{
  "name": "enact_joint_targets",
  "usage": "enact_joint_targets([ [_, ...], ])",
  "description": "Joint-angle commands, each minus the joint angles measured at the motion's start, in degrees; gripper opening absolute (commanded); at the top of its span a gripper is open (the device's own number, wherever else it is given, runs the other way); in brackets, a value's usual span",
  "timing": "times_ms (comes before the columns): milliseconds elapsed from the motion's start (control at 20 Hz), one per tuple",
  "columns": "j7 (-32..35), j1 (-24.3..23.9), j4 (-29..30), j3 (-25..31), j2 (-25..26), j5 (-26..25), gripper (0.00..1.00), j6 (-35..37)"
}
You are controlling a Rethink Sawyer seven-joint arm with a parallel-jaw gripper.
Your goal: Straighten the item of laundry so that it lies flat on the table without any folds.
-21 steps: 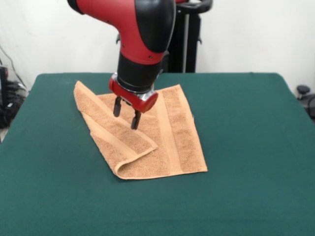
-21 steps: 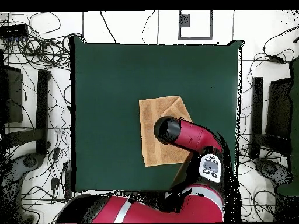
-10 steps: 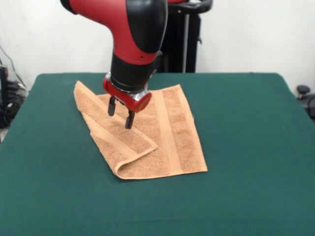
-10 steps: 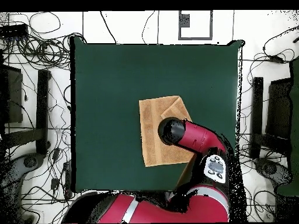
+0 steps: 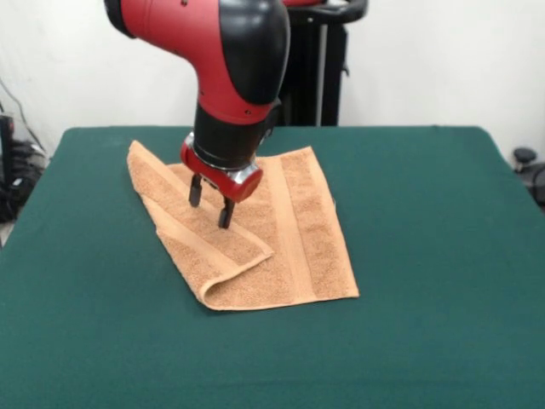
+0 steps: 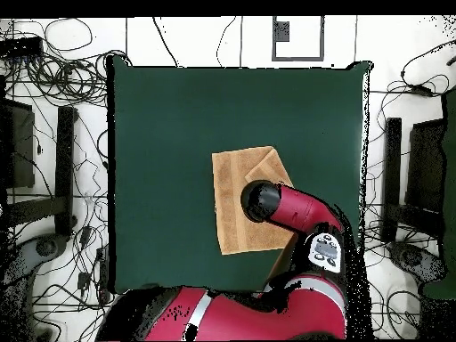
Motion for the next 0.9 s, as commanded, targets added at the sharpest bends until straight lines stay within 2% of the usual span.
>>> enact_joint_targets([
  [50,3.4,-0.6,-3.0,5.2,5.8,-2.3,1.00,-2.0],
  [900,3.1,-1.4,-6.5,5.3,8.4,-2.7,1.00,-1.2],
])
